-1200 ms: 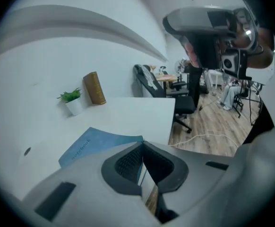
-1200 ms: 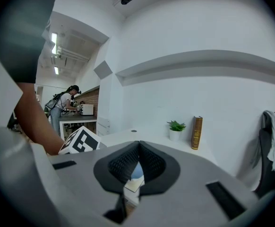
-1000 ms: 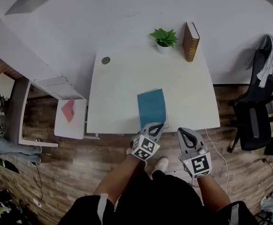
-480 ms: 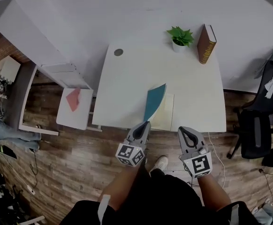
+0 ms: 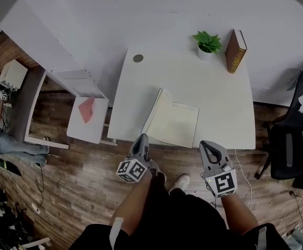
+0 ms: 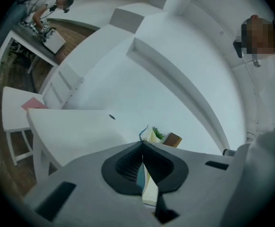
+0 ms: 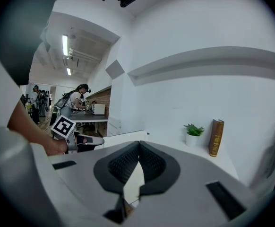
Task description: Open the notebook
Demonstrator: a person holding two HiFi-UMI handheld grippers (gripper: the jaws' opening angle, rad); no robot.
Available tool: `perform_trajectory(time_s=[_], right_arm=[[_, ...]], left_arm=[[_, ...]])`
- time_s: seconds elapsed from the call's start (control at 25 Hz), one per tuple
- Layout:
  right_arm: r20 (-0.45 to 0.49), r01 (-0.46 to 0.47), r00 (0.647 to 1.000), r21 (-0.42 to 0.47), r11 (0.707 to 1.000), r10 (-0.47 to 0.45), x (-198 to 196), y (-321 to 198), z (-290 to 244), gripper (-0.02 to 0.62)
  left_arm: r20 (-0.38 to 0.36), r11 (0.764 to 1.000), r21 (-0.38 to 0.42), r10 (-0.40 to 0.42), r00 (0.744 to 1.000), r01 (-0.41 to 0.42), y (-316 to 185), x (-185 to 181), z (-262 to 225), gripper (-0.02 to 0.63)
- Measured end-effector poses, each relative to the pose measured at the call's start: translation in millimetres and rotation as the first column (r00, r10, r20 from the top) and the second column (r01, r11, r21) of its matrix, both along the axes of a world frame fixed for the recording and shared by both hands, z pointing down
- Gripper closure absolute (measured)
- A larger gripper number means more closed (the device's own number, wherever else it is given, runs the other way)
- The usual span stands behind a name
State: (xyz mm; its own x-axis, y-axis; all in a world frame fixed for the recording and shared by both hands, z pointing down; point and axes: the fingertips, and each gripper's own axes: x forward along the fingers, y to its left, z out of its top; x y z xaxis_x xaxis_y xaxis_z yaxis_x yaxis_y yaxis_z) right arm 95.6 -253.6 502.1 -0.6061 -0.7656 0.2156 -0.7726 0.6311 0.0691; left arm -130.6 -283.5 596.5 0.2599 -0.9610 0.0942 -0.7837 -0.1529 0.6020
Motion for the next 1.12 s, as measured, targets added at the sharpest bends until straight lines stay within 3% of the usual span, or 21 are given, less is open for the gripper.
perform_trajectory(time_s=[0.28, 0.44, 0.52, 0.6, 0.76, 0.92, 1.12], right_arm=[[0.002, 0.01, 1.0, -0.01, 1.0, -0.01, -4, -3, 8, 0.594], [-0.005, 0.013, 1.0, -0.006, 1.0, -0.013, -5, -1, 9, 0.594], [-0.021, 0.012, 1.0, -0.012, 1.0, -0.012, -4, -1, 10, 0.594], [-0.01, 0.005, 1.0, -0.013, 1.0, -0.005, -3, -1, 8, 0.594], [0.034, -0.004, 0.999, -0.007, 1.0, 0.005, -5, 0, 3, 0.594], [0.054, -0.01, 0.998, 0.0, 1.0, 0.01, -5, 1, 0, 0.594], [0.068, -0.018, 0.998, 0.033, 0.999, 0.016, -6, 1, -12, 0.594]], left_arm=[[0.187, 0.992, -0.104, -0.048, 0.981, 0.068, 4, -28, 43, 0.6], [0.267, 0.976, -0.201, -0.023, 0.963, 0.079, 14, -33, 72, 0.597], [0.31, 0.972, -0.214, -0.023, 0.951, 0.093, 18, -38, 76, 0.584], [0.334, 0.976, -0.194, -0.029, 0.942, 0.099, 21, -40, 69, 0.479], [0.399, 0.991, -0.104, -0.034, 0.916, 0.083, 19, -40, 30, 0.472], [0.488, 1.0, 0.016, -0.02, 0.873, 0.014, 10, -21, -25, 0.516], [0.578, 0.988, 0.104, 0.033, 0.815, -0.114, 6, 22, -77, 0.596]])
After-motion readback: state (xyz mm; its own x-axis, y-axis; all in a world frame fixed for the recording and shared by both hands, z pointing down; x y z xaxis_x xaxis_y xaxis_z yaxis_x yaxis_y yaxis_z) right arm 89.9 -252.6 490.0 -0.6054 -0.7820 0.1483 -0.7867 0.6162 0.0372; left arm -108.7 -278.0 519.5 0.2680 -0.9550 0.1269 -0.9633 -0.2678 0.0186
